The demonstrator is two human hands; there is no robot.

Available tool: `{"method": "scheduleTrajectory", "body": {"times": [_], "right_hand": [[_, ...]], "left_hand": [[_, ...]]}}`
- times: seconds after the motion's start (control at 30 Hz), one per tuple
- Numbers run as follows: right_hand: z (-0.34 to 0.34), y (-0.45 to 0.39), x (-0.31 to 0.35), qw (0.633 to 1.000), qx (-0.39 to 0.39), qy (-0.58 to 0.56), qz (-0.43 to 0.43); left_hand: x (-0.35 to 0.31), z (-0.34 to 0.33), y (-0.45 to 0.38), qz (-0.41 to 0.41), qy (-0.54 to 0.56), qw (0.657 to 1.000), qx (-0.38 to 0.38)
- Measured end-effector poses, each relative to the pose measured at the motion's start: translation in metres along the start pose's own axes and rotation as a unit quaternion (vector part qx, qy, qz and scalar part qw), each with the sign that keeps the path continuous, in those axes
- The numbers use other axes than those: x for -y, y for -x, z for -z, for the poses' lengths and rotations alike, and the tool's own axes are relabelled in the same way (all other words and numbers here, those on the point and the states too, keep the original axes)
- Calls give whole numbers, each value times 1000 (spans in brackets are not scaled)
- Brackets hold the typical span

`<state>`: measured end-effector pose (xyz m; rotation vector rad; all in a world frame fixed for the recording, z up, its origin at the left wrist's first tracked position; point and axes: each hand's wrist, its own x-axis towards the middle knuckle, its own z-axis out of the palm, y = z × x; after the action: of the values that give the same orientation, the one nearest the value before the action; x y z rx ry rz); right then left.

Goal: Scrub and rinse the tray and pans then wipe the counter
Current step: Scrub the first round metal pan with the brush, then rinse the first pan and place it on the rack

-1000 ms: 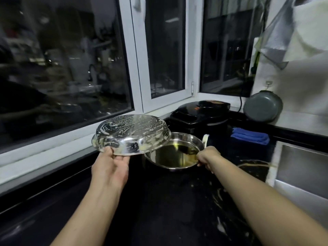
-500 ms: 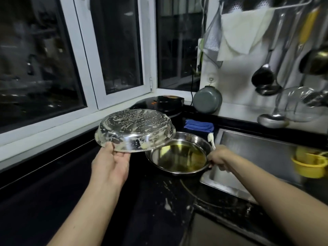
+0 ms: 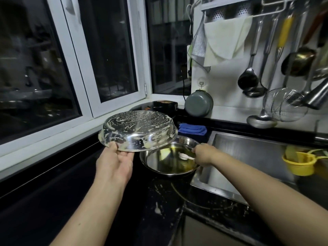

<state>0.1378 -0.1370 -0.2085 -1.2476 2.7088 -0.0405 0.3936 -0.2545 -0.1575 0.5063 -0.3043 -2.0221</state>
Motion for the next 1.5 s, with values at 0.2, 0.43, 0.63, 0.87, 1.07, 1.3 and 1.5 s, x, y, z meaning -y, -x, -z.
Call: {"method": "scheduleTrajectory", "body": {"times": [0.2,0.43,0.63,0.87,1.07,1.3,1.5], "right_hand": [[22,47,-61,992,-74,-101,33],[12,117,-248,957,-172,-157,-175],[23,109,-363,911,-230,-204,-275],[45,35,-405,857,-191,-376,-296],[37,15,-404,886,-188,-307,-294],[36,20,-403,907,-167,-245,-298],[27,21,-397,928,-171,-175,-281]], "left_hand": [[55,-34,14,38,-68,997,24],[222,-79,30,136,-204,968,58],[367,-93,36,188,-338,919,83],[420,-106,13,197,-491,837,136],[430,-109,-8,190,-524,815,158],[423,-115,-4,173,-551,801,162],[418,-109,0,183,-574,782,162]]}}
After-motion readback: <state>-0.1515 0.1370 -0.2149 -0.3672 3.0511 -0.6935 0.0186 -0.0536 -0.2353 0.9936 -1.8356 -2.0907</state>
